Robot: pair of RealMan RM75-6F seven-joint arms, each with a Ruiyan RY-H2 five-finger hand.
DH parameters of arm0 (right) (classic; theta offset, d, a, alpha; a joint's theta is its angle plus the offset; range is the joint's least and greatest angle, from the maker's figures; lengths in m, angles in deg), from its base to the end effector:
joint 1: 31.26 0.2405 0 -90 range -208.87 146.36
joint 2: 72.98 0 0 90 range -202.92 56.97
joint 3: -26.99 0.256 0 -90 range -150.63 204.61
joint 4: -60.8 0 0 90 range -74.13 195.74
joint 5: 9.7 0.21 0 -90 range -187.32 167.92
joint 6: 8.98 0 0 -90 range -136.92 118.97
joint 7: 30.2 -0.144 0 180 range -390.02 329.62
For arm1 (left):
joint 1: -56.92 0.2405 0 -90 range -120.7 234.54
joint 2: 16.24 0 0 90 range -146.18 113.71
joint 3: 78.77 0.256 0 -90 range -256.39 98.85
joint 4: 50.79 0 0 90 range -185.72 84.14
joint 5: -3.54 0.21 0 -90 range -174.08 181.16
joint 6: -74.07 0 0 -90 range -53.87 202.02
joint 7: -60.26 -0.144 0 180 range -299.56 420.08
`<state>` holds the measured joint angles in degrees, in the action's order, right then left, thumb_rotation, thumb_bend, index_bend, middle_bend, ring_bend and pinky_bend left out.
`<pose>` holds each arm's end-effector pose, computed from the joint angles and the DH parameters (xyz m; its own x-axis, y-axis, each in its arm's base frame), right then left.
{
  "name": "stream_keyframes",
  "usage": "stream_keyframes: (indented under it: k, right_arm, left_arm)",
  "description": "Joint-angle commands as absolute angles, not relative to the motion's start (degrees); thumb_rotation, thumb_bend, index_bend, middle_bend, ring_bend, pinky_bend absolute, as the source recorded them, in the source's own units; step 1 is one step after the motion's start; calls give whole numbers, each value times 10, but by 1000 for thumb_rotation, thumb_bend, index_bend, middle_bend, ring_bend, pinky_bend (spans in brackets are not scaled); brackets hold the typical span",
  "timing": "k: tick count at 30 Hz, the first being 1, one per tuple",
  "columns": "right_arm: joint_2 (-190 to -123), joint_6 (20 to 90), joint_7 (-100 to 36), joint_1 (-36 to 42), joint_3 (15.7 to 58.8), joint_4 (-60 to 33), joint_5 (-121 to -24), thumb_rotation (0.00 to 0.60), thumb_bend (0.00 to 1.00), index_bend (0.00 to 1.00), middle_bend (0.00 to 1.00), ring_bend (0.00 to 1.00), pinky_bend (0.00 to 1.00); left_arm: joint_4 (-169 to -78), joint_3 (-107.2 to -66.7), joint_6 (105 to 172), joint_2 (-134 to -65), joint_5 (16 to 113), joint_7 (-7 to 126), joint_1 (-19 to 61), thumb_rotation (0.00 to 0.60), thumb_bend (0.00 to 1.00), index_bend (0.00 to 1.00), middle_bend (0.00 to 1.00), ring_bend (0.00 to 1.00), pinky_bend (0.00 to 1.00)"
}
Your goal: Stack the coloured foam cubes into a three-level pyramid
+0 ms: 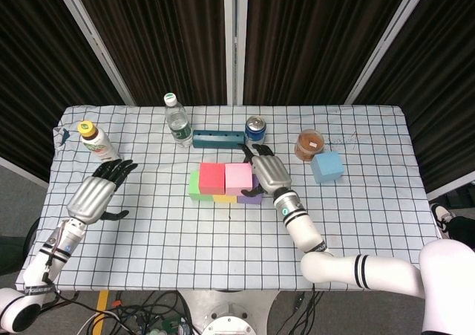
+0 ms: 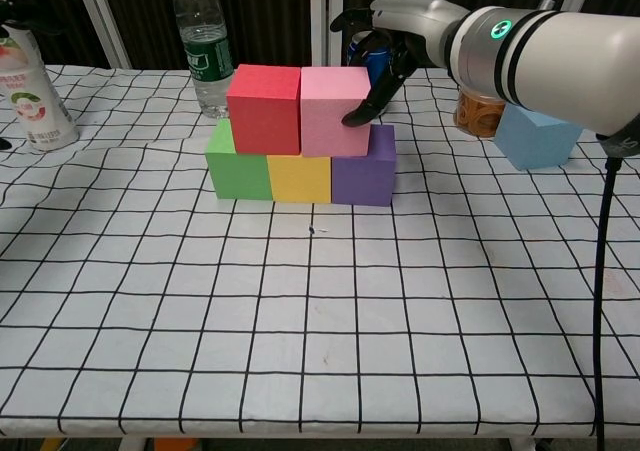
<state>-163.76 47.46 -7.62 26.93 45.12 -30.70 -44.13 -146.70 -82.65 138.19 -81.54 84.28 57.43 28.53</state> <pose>-0.0492 -0.3741 -0.0207 0.1623 -0.3788 0.9111 -0.9702 -0.2294 0.0774 -0.2264 0.2884 0.1043 0.4261 0.1981 0.8827 0.8790 -0.3214 -0.3522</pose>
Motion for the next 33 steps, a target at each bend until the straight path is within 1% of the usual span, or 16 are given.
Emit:
stream_keyframes:
  k: [1, 4, 10, 12, 33]
  right_arm:
    - [-1638, 475, -74, 270, 451, -307, -440, 600, 110, 0, 372, 53, 0]
    - [-1639, 475, -74, 269, 451, -308, -441, 600, 106, 0, 344, 53, 0]
    - [-1638, 473, -74, 267, 450, -309, -439, 600, 99, 0, 253, 48, 0]
    - [-1637, 471, -75, 266, 450, -310, -440, 600, 98, 0, 240, 47, 0]
    - [-1638, 471, -74, 268, 452, -312, -444, 600, 98, 0, 237, 47, 0]
  left_arm:
    - [-1466, -827, 1382, -815, 843, 575, 285, 600, 130, 64, 39, 18, 92]
    - [-1466, -827, 1382, -816, 845, 576, 286, 600, 130, 64, 39, 18, 92]
    - [-1464, -828, 1381, -816, 845, 576, 286, 600, 131, 64, 39, 19, 92]
    - [-1465, -828, 1381, -816, 846, 576, 286, 600, 131, 64, 39, 18, 92]
    - [-1467, -828, 1381, -814, 848, 575, 288, 600, 131, 64, 39, 18, 92]
